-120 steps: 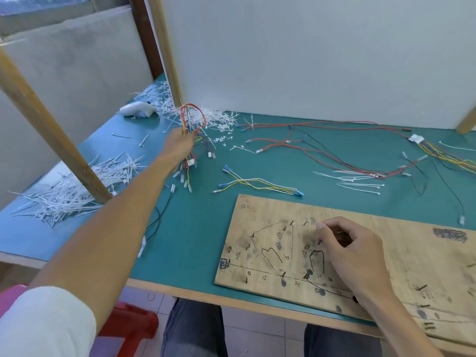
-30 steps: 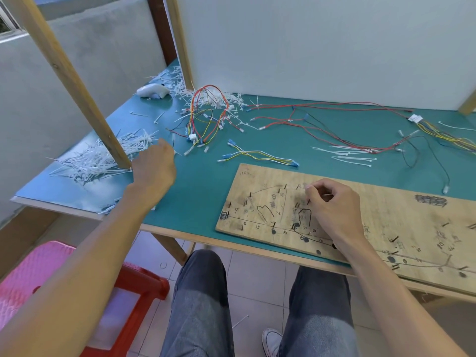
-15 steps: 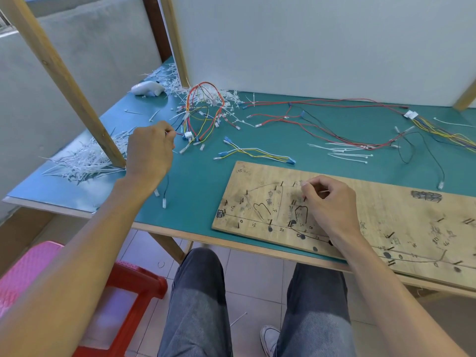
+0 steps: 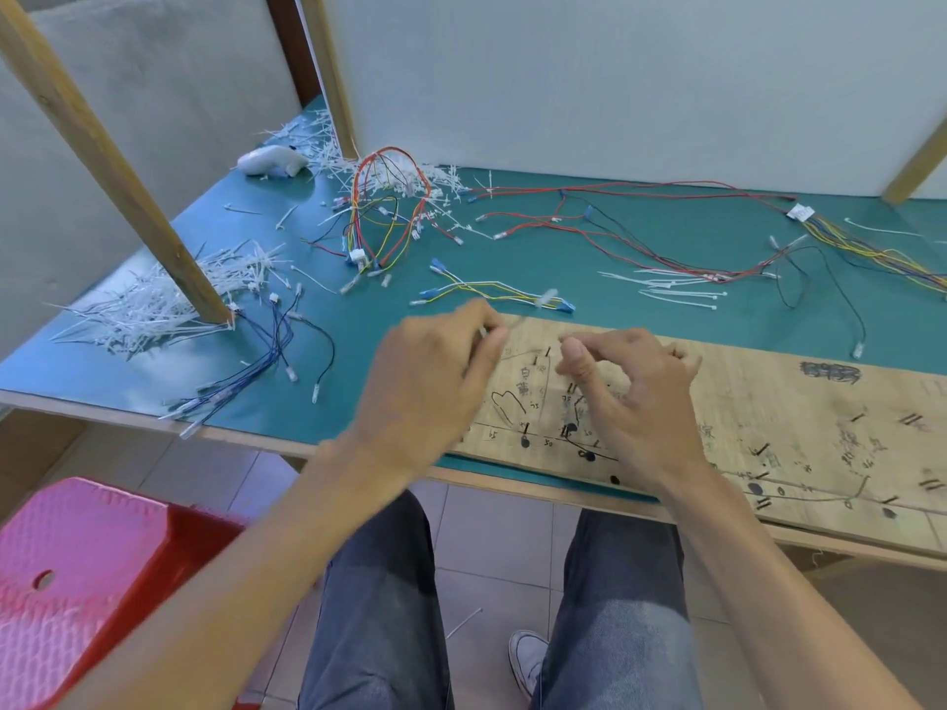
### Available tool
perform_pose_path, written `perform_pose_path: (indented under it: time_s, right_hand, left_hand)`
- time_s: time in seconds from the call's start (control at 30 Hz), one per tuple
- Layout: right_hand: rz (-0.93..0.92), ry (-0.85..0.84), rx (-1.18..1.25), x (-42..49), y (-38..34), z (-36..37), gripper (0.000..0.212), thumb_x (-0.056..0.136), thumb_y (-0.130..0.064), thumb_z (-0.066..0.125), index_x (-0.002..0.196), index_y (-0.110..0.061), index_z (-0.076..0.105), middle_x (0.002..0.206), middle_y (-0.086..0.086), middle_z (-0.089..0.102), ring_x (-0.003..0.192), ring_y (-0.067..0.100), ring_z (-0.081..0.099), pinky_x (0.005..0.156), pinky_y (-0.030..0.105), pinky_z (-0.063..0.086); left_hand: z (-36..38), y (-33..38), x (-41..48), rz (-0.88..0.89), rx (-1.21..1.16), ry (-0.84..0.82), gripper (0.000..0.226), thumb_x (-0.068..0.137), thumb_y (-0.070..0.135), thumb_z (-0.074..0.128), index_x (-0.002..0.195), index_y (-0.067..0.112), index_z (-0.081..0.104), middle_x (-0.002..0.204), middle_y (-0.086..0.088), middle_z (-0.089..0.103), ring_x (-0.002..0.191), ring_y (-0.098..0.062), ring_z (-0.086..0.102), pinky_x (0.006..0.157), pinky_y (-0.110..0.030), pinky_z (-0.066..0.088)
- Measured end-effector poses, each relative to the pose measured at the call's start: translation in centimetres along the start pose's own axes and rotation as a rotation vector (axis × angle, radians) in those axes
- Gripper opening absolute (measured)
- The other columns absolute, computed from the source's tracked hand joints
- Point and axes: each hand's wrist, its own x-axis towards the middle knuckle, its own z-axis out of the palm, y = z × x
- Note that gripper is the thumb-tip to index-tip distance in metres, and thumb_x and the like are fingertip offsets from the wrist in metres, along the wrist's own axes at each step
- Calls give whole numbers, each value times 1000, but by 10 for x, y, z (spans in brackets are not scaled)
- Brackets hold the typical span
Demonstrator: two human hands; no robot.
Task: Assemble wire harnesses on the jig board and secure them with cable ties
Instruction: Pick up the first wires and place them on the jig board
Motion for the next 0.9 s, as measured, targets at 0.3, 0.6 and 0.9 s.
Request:
perform_pose_path:
  time_s: [0.3,0.6,0.9]
  right_hand:
    - [233,-336,666,25,-11,-18,9,96,-26,79,100,-18,80,86,2,80,80,14,69,79,22,56]
    - [158,-334,490,31,4,-11,9,96,-21,78,104,-24,78,86,-3,79,79,3,70,65,5,41]
    - [234,-236,217,28,26,-6,10,94,-15,79,100,-21,75,84,-9,75,76,-3,66,72,3,44]
  left_hand:
    - [52,25,-37,-228,-216,-10,10,101,39,65,98,29,67,67,12,69,61,-9,66,62,-38,55]
    - [64,28,-53,-444,-474,-91,17,96,48,70,89,33,68,70,16,73,43,-5,65,46,-20,51]
    - [72,46,-68,-425,-243,-302,20,102,41,60,88,28,67,63,13,70,62,-8,68,72,-38,58]
